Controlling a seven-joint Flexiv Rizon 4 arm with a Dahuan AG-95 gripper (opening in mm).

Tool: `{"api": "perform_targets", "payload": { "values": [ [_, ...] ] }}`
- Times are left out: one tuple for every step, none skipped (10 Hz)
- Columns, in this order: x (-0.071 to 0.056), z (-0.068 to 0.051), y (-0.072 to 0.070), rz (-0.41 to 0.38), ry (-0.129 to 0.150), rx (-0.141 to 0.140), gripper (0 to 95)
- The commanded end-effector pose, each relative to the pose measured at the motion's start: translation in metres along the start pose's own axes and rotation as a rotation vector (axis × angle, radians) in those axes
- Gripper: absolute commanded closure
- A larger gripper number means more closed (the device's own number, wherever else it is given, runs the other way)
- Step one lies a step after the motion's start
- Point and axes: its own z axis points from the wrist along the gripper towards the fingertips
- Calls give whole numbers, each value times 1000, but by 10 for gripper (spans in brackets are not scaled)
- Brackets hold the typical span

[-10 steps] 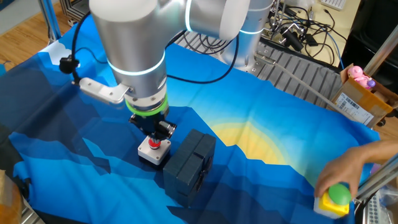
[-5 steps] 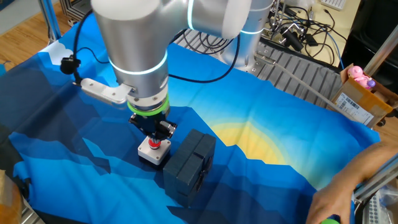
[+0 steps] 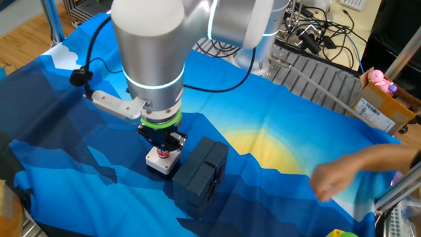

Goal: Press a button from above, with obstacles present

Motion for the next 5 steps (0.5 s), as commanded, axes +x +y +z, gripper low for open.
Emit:
{"api": "perform_targets", "payload": {
  "values": [
    [-7,34,-2,-3,-11,14,950],
    [-8,39,-3,-2,-16,20,950],
    [-8,37,-3,2,-17,12,950],
    [-7,30,-4,6,-7,2,950],
    [-5,21,-3,28,-9,-20,950]
  ]
}}
